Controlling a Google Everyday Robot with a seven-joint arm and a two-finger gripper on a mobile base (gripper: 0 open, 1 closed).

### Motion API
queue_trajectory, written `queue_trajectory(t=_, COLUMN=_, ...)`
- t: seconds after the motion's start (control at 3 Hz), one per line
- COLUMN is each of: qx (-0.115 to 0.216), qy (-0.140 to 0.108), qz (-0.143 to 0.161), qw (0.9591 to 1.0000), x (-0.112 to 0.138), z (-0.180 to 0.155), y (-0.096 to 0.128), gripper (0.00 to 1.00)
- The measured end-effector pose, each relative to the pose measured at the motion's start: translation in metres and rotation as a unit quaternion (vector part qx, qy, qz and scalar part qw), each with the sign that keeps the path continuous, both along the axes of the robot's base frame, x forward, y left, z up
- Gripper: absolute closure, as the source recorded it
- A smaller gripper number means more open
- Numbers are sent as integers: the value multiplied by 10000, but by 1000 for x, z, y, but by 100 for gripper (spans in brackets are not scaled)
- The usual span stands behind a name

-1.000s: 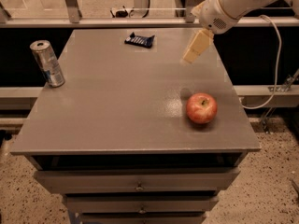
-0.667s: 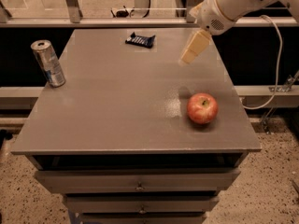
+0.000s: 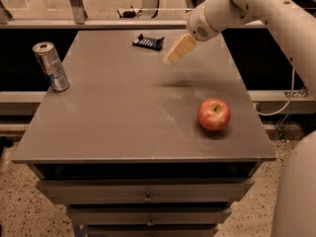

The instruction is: Move rxbar blueberry near apple

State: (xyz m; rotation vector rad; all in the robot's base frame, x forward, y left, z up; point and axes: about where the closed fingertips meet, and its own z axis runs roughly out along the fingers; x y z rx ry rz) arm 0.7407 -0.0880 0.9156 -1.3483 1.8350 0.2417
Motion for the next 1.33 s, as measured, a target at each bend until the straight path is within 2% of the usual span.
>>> queue_trajectory(t=0.33, qx=468, qy=-39, qz=-270, qw=9985, x=54, z=-14, y=26, gripper=0)
queue_trajectory(t=0.67, qx=644, qy=129, qz=-590, qw=9961, x=83, z=-26, y=36, gripper=0)
queue_trajectory(t=1.0, qx=792, qy=439, qz=-921, qw=9916, x=106, z=-45, y=41, gripper=0)
queue_trajectory(t=1.33, qx=930, qy=684, qz=-1118, qw=9870, x=120, z=-58, y=47, gripper=0)
